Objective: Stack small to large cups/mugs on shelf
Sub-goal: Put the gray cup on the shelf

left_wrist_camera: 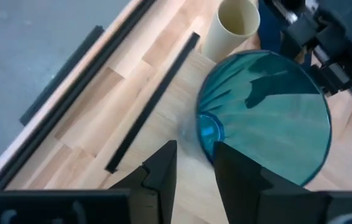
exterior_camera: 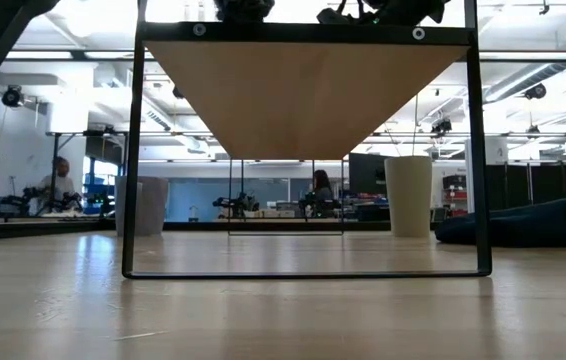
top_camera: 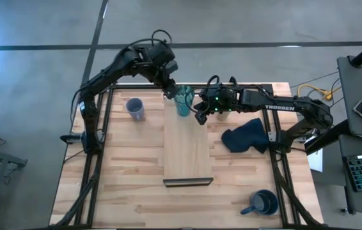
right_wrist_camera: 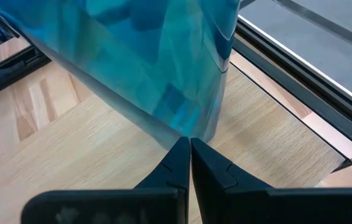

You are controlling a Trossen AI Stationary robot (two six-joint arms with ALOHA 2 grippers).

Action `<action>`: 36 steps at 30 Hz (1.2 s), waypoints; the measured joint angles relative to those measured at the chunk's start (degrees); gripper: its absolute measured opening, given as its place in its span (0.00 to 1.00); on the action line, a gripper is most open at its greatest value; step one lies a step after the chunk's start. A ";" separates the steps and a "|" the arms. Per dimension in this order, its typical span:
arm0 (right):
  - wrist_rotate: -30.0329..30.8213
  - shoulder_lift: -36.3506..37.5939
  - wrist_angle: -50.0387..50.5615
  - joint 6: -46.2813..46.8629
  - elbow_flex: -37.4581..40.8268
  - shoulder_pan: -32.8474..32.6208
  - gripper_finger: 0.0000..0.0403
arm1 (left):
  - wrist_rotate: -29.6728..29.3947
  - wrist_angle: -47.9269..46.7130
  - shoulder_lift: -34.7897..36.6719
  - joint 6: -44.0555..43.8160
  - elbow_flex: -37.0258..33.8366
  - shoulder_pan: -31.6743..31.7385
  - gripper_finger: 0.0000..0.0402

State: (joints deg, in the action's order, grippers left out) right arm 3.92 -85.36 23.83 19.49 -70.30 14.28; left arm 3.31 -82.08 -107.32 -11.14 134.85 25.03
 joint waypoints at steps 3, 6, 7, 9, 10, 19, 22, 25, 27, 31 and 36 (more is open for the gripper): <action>0.03 0.00 0.17 -0.02 0.02 0.00 0.02 | -1.75 -1.44 1.90 -0.03 0.04 0.43 0.22; 0.13 0.00 1.14 -0.02 0.02 0.00 0.02 | -4.09 -7.66 4.96 -0.02 -0.17 0.49 0.22; 0.13 0.00 1.83 -0.02 0.02 0.00 0.02 | -5.59 -8.54 5.95 0.16 -0.35 0.47 0.22; 0.11 0.00 2.91 -0.03 0.02 0.00 0.02 | -6.69 -7.01 9.22 -0.09 -2.88 0.19 0.22; 0.01 0.00 3.32 -0.02 0.03 0.00 0.02 | -6.57 -6.53 10.60 -0.29 -4.33 0.02 0.22; -4.60 5.67 11.93 -1.70 0.02 -0.05 0.02 | -6.77 -1.79 23.01 -2.37 -23.18 -2.68 0.22; -4.12 10.28 18.75 -1.68 -0.01 -0.83 0.02 | -5.47 5.28 27.79 -4.92 -33.18 -5.34 0.22; 3.43 14.45 27.90 1.70 0.10 -0.87 0.02 | -1.65 14.63 32.51 -7.56 -43.66 -7.57 0.22; 5.70 16.46 32.45 4.25 0.73 1.46 0.02 | 0.90 20.49 35.71 -10.17 -50.36 -8.78 0.22; 4.95 19.17 32.60 7.75 2.79 8.56 0.02 | 1.76 27.97 40.59 -14.51 -61.08 -10.20 0.22; 2.50 17.36 32.48 6.40 3.89 19.90 0.10 | 1.72 30.91 45.63 -18.49 -68.15 -10.59 0.22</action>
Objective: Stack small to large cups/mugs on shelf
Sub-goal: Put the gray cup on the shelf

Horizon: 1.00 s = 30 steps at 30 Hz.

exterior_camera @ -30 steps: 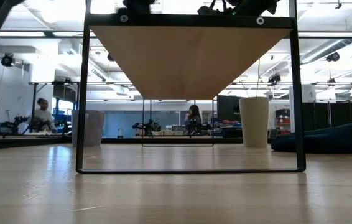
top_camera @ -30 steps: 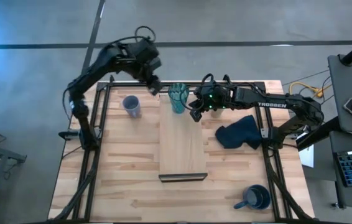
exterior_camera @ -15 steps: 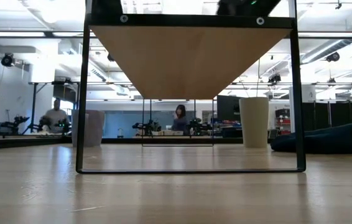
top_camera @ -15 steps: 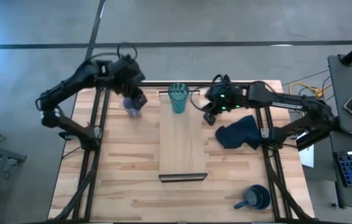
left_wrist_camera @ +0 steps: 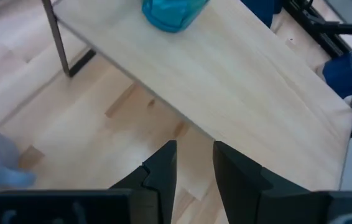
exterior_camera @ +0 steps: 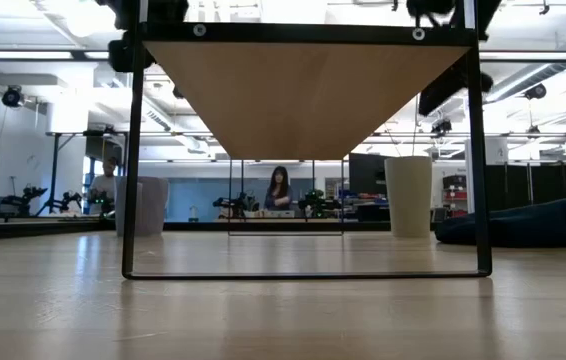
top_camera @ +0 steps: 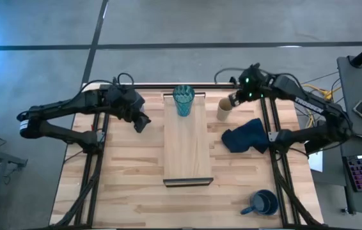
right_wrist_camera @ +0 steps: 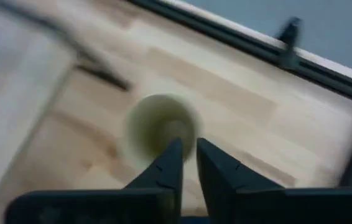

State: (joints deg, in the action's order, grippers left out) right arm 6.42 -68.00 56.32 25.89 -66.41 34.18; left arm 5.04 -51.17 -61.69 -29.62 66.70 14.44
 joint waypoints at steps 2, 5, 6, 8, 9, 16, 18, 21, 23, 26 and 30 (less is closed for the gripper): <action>-2.21 -1.57 0.00 -0.62 0.00 3.42 0.16 | -0.13 0.03 1.40 -1.11 -1.03 0.02 0.22; -4.30 -4.93 0.60 -0.86 -0.19 5.89 0.26 | -0.96 0.17 2.85 -2.45 -1.36 0.02 0.22; -4.66 -5.89 0.71 -0.91 -0.39 5.97 0.29 | -1.14 0.12 3.24 -3.04 -1.36 0.02 0.22; -4.59 -7.54 0.58 -0.94 -0.80 5.97 0.34 | -1.37 0.14 4.00 -3.40 -1.43 0.02 0.22; -4.35 -8.45 0.65 -0.92 -0.85 5.98 0.35 | -1.75 0.00 4.25 -3.77 -1.47 0.02 0.22; -2.93 -14.31 5.93 -0.55 -0.92 5.31 0.34 | -3.76 -0.81 5.87 -4.64 -3.88 0.07 0.22; -2.79 -14.74 5.36 -0.59 -0.96 4.78 0.33 | -3.88 -0.86 6.15 -4.66 -5.26 0.07 0.22; -2.76 -14.82 3.26 -0.39 -0.90 4.25 0.31 | -3.87 -0.77 6.27 -4.89 -6.78 0.07 0.22; -2.98 -14.71 2.54 -0.08 -0.85 4.25 0.30 | -3.85 -0.80 6.34 -5.67 -7.89 0.07 0.22; -3.39 -14.06 2.74 0.41 -0.72 4.34 0.30 | -3.85 -0.84 6.25 -6.02 -8.75 0.07 0.22; -3.68 -12.18 3.21 0.98 -0.72 4.15 0.29 | -3.85 -0.51 6.25 -6.00 -8.88 0.07 0.22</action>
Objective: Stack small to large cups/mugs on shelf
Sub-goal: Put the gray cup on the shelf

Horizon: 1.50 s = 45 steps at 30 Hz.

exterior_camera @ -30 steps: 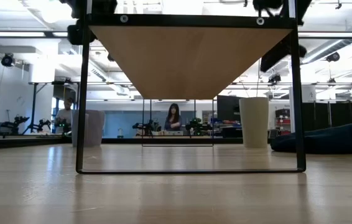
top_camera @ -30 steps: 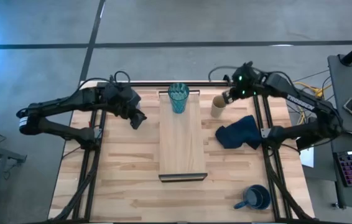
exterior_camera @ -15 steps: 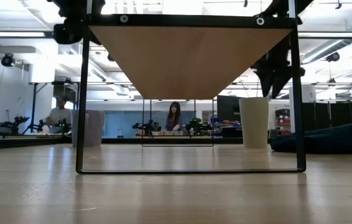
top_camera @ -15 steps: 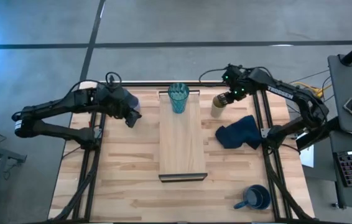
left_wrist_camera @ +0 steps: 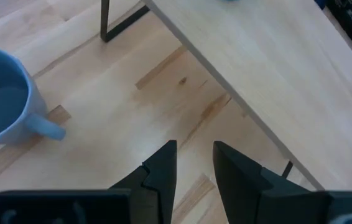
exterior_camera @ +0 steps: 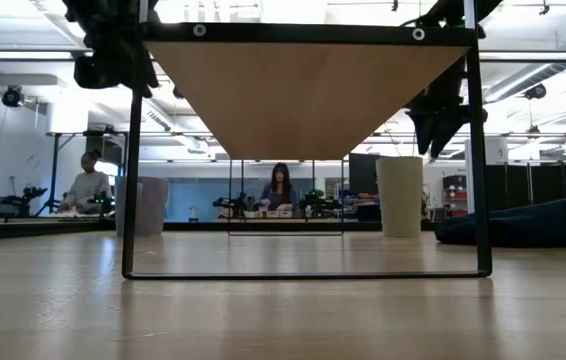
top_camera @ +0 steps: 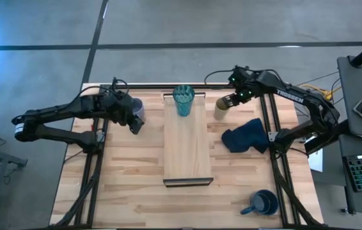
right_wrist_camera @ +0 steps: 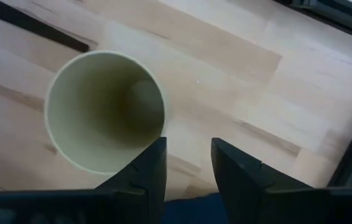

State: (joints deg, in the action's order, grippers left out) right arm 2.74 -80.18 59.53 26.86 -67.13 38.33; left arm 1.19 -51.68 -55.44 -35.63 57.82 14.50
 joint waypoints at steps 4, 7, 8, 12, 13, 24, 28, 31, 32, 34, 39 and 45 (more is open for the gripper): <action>-0.11 1.30 -1.07 0.78 0.00 0.04 0.29 | 0.00 0.42 0.00 0.43 0.33 0.00 0.22; -1.40 0.81 -2.50 1.64 0.00 -0.01 0.29 | -0.02 0.42 0.00 1.15 0.20 0.00 0.22; -1.76 0.36 -3.20 1.69 0.00 -0.15 0.29 | -0.04 0.38 0.00 1.43 0.08 0.00 0.22; -2.71 -1.90 -4.21 1.71 0.02 -0.71 0.29 | -0.07 0.27 0.00 1.47 -0.07 0.00 0.22; -2.66 -2.42 -4.31 1.69 0.05 -0.88 0.29 | -0.07 0.26 0.00 1.47 -0.04 0.00 0.22; 0.04 -7.03 -4.49 1.17 0.20 -0.96 0.29 | -0.15 0.22 0.00 1.52 0.00 0.00 0.22; -1.29 -8.15 -4.46 0.12 0.20 -0.96 0.25 | -0.15 0.20 0.00 2.06 -0.02 0.00 0.22; -1.64 -7.95 -4.46 0.03 0.20 -1.20 0.16 | -0.15 0.20 0.00 2.06 -0.02 0.00 0.22; -1.64 -7.59 -4.46 0.03 0.20 -1.33 0.12 | -0.15 0.20 0.00 2.06 -0.02 0.00 0.22; -1.64 -6.47 -4.26 -0.06 0.20 -1.61 0.05 | -0.17 0.19 0.00 2.06 -0.02 0.00 0.22; -1.66 -3.94 -0.47 0.06 0.11 -2.55 0.02 | -0.20 0.19 0.00 3.40 -0.02 0.00 0.22; -1.73 1.82 7.64 1.82 -1.28 -7.76 0.02 | -0.20 0.18 -0.02 3.40 -0.04 0.00 0.22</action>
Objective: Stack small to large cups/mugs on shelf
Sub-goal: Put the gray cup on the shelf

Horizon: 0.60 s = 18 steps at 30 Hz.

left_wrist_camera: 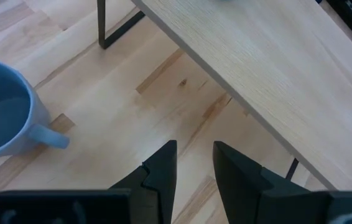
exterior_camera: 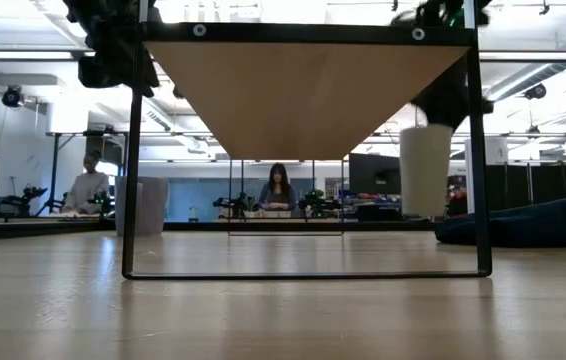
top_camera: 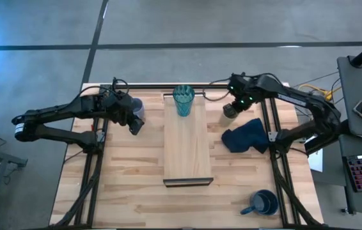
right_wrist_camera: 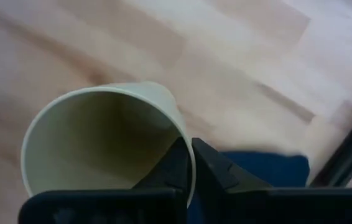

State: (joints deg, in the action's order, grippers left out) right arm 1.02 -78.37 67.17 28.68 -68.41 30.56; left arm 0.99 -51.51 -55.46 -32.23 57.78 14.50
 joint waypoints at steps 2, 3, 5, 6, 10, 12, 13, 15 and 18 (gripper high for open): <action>0.00 2.80 1.17 1.64 -1.27 -3.60 0.02 | -0.06 0.02 0.00 0.02 0.00 0.00 0.22; 0.02 4.31 1.58 2.68 -2.03 -5.56 0.02 | -0.13 0.02 0.00 0.02 0.00 0.00 0.22; 0.42 6.82 1.85 6.38 -3.59 -9.90 0.02 | -0.31 0.02 0.00 0.04 -0.02 0.00 0.22; 0.98 7.88 1.81 8.21 -4.54 -12.02 0.02 | -0.33 0.02 0.00 0.04 -0.02 0.00 0.22; 4.49 9.73 3.36 13.24 -9.21 -19.94 0.02 | -0.44 0.02 0.00 0.04 -0.04 0.00 0.22; 5.40 9.26 3.63 13.61 -11.47 -23.13 0.02 | -0.46 0.02 0.00 0.04 -0.06 0.00 0.22; 6.26 8.72 3.60 13.53 -12.77 -24.66 0.02 | -0.46 0.02 0.00 0.02 -0.05 0.00 0.22; 8.73 7.10 3.66 12.47 -15.53 -27.56 0.02 | -0.44 0.04 0.00 -0.01 -0.07 -0.02 0.22; 11.29 3.08 3.47 10.05 -21.22 -30.21 0.02 | -0.41 0.21 0.00 -0.44 -0.07 0.00 0.22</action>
State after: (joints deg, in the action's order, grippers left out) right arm 12.31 -75.29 70.64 38.73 -89.63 0.35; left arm 0.58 -51.29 -55.46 -32.67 57.71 14.50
